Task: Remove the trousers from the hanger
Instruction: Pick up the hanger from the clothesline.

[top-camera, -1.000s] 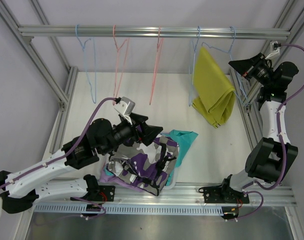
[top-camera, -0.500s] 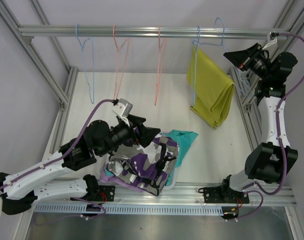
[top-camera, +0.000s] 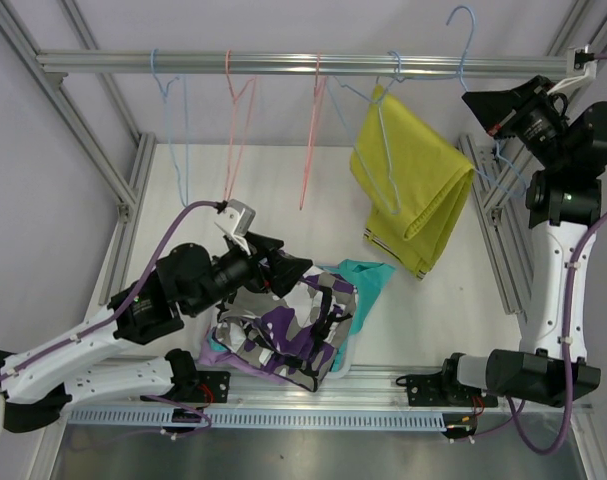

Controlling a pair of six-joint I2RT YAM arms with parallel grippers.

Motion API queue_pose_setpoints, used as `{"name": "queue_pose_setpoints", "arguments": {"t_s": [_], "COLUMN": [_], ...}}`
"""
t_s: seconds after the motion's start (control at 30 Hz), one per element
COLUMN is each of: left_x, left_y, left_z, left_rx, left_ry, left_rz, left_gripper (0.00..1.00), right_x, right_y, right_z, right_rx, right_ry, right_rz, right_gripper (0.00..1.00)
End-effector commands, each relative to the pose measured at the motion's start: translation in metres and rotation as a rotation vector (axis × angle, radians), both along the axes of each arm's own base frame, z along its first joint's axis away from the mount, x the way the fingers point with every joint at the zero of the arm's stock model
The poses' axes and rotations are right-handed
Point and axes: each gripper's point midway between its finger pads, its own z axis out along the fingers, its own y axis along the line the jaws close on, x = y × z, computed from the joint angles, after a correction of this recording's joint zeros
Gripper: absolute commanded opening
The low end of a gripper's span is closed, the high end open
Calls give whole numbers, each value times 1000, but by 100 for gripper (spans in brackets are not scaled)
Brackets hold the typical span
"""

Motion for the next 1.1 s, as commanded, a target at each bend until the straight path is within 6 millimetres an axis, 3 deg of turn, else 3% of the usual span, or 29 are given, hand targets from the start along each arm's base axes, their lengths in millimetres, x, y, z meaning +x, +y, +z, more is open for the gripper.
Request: {"name": "queue_pose_setpoints", "arguments": {"t_s": [0.0, 0.2, 0.5, 0.57, 0.63, 0.7, 0.93, 1.07], "left_x": [-3, -8, -11, -12, -13, -22, -43, -43], "left_y": [6, 8, -4, -6, -13, -25, -53, -72], "left_z": [-3, -6, -13, -7, -10, 10, 39, 31], "left_rx": [-12, -29, -37, -60, -89, -194, -378, -354], "left_ry": [25, 56, 108, 119, 142, 135, 162, 212], "left_rz": [13, 4, -23, -29, -46, -115, -289, -316], "left_gripper": [86, 86, 86, 86, 87, 89, 90, 91], "right_x": [-49, -67, -120, -134, -142, -150, -182, -200], "right_y": [-11, -18, -6, -3, -2, 1, 7, 5], "right_z": [76, 62, 76, 82, 86, 90, 103, 114], "right_rx": [-59, -96, -107, -107, -116, -121, -105, -119], "right_ry": [-269, -251, -315, -340, -352, -362, -419, -459], "right_rz": [-173, -253, -254, -255, -258, -254, -257, -300], "right_gripper": [0, 0, 0, 0, 0, 0, 0, 0]}}
